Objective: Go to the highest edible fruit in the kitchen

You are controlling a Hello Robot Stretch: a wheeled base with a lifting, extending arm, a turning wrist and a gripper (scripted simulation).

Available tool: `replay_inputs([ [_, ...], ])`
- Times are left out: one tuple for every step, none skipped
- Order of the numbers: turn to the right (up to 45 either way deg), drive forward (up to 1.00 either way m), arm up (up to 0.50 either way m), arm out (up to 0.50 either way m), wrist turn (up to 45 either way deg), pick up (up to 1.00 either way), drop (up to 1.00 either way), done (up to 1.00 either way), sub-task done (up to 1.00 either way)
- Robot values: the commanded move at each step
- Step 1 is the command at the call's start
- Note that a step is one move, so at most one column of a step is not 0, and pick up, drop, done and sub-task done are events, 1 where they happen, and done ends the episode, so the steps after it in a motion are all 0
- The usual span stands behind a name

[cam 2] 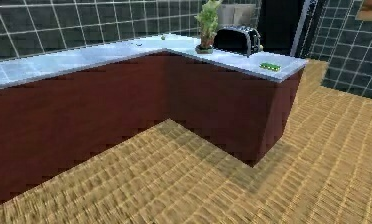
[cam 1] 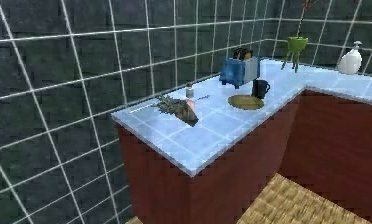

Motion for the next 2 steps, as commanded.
replay_inputs([
  [0.0, 1.0, 0.0, 0.0, 0.0, 0.0, 0.0, 0.0, 0.0],
  [0.0, 0.0, 0.0, 0.0, 0.0, 0.0, 0.0, 1.0, 0.0],
])
